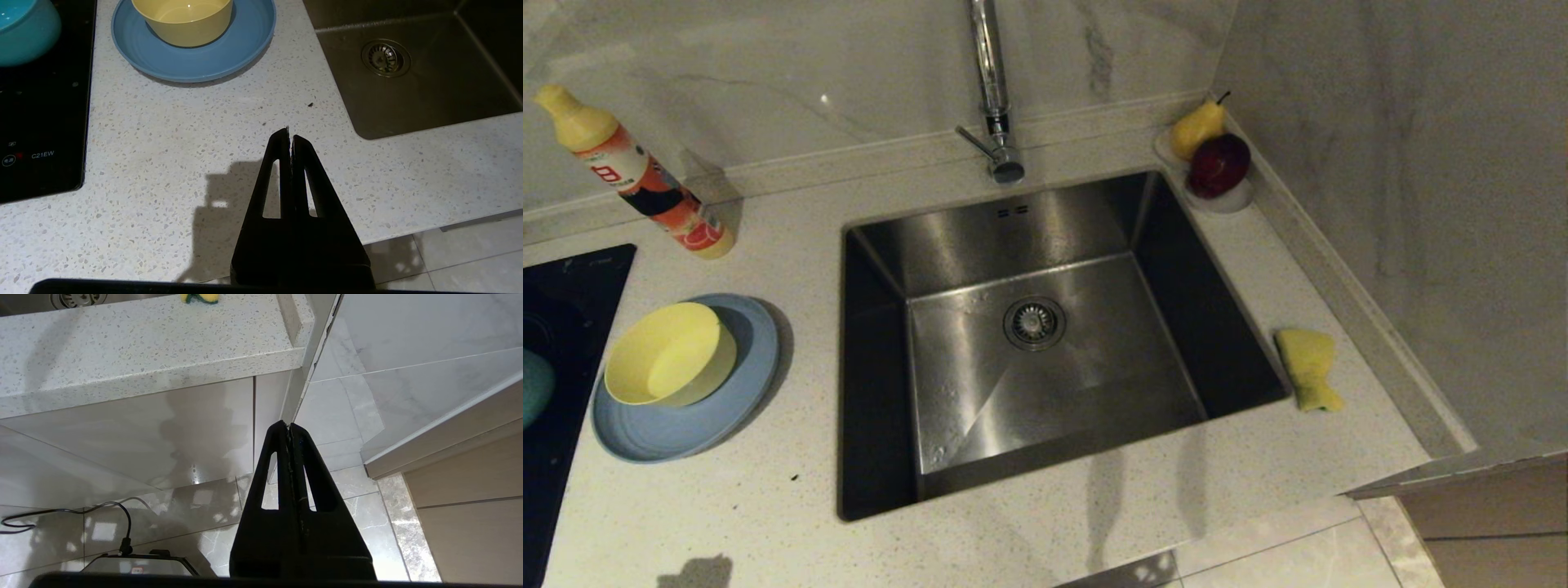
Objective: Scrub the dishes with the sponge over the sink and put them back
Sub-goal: Grab the dish soap
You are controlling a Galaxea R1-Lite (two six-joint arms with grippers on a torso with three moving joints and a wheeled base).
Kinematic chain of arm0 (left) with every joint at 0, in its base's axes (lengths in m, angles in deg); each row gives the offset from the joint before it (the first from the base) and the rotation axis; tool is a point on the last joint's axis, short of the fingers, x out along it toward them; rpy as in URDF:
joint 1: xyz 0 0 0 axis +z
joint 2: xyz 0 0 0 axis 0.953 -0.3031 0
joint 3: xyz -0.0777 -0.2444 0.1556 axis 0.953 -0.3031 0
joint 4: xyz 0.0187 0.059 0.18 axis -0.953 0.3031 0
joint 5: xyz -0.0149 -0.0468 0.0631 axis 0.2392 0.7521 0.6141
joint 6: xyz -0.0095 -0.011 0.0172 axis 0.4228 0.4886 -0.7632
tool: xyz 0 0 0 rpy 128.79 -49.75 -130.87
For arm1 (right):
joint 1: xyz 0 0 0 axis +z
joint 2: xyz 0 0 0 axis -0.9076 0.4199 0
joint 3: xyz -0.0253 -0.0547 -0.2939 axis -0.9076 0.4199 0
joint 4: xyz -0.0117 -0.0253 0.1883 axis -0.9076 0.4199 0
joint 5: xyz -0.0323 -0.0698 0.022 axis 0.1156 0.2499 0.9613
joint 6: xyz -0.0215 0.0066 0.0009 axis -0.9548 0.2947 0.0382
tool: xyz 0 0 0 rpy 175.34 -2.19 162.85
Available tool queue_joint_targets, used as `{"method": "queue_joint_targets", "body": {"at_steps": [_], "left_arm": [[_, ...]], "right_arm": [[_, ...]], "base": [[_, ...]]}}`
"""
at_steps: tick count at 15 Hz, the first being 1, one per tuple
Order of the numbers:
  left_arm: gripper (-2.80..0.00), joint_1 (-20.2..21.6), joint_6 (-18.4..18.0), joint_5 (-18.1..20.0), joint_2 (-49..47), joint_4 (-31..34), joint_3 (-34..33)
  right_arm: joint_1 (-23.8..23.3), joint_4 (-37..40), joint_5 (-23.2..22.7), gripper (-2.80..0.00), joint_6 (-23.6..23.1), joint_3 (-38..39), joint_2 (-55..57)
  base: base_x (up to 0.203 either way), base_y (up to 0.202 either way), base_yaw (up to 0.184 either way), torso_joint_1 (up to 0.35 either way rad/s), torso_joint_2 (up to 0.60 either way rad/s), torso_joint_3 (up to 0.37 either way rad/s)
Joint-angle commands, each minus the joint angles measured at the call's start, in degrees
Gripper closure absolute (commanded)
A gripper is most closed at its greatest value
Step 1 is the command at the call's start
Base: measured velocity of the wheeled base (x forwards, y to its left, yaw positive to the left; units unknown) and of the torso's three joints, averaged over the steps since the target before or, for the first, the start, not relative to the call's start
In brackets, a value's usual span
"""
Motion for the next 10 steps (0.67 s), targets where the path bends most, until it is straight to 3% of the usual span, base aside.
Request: {"method": "queue_joint_targets", "body": {"at_steps": [1, 10], "left_arm": [[0.00, 0.0, -0.4, -0.1, -0.1, 0.1, -2.1], [0.00, 0.0, -0.4, -0.1, 0.0, 0.2, -2.0]], "right_arm": [[0.0, 0.0, 0.0, 0.00, 0.1, 0.0, -0.1], [0.0, 0.0, 0.0, 0.00, 0.1, 0.0, -0.1]], "base": [[0.000, 0.000, 0.000, 0.000, 0.00, 0.000], [0.000, 0.000, 0.000, 0.000, 0.00, 0.000]]}}
